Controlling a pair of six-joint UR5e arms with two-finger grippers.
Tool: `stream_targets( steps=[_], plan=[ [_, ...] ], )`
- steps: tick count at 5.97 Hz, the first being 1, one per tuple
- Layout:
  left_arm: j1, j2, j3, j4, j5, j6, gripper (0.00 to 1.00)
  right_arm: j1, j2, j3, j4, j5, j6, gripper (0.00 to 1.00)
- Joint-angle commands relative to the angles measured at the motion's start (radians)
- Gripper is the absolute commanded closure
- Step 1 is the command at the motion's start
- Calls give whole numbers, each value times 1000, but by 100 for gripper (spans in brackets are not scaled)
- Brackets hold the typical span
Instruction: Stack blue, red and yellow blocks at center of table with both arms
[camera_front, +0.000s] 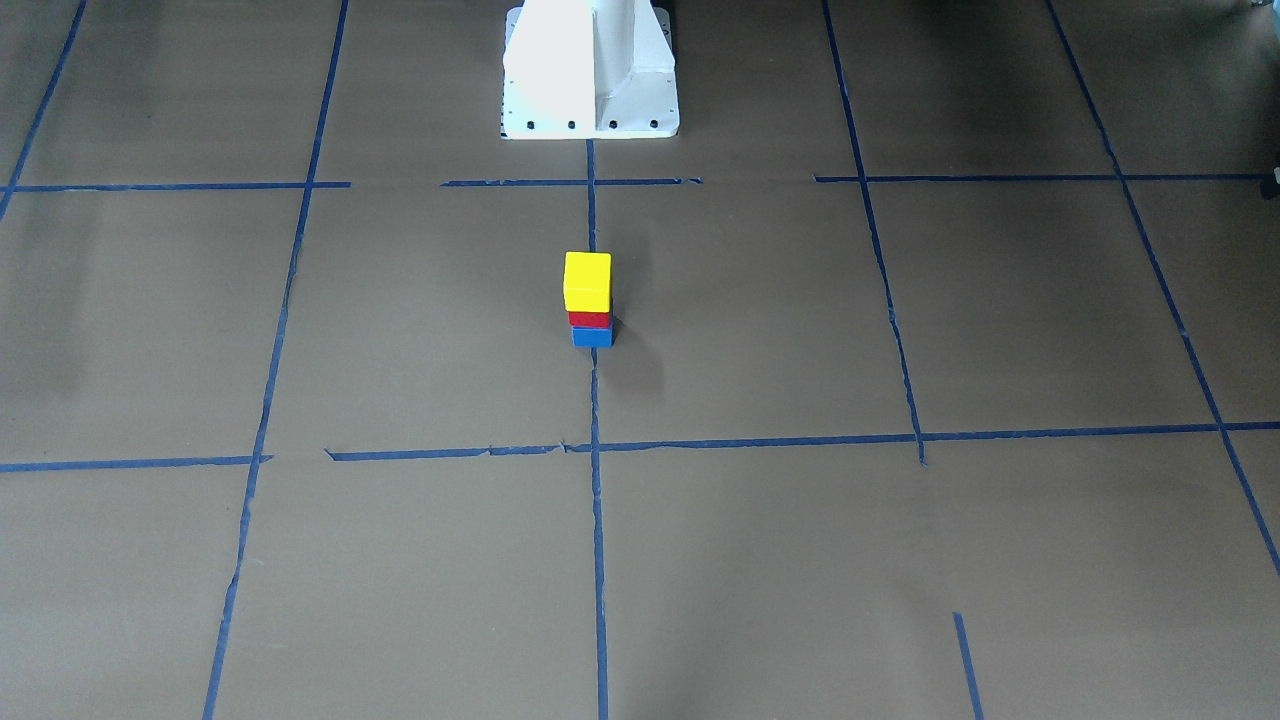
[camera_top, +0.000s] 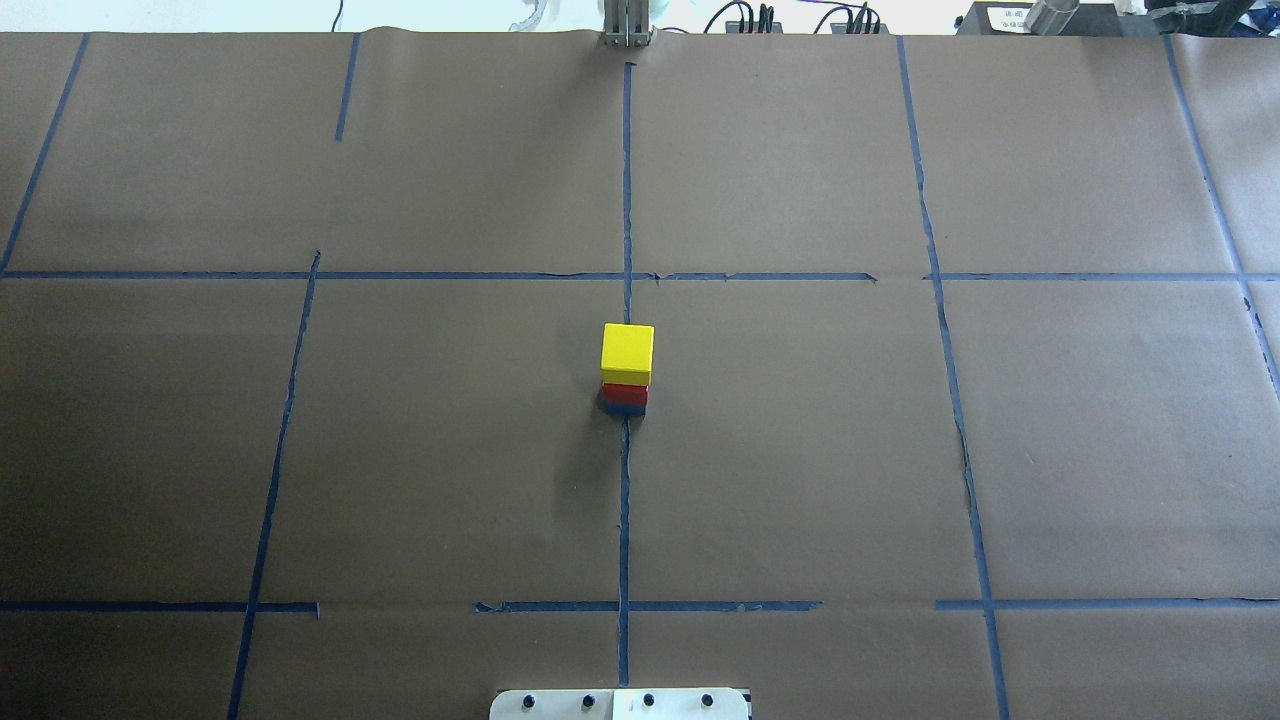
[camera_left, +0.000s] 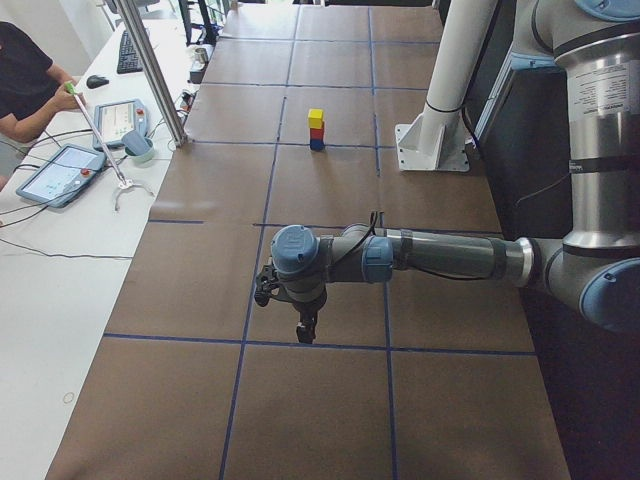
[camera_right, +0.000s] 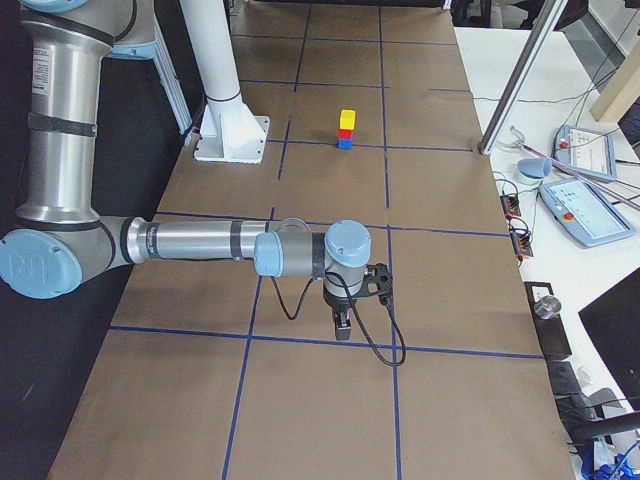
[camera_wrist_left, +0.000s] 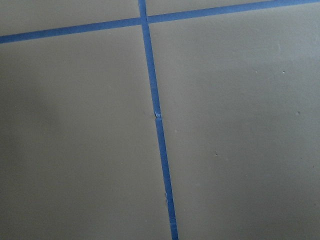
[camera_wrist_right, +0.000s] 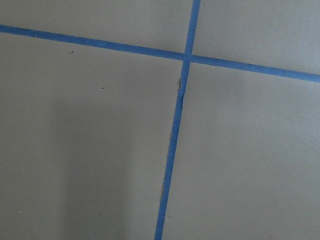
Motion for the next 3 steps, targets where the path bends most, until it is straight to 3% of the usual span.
stream_targets(
  steps=[1, 3],
  plan=[
    [-2, 4, -13, 0, 1, -57, 0, 0, -10, 6, 8, 3, -4, 0],
    [-3, 16, -23, -73, 0, -57, 0, -4, -1, 10, 8, 1, 6, 0]
  ],
)
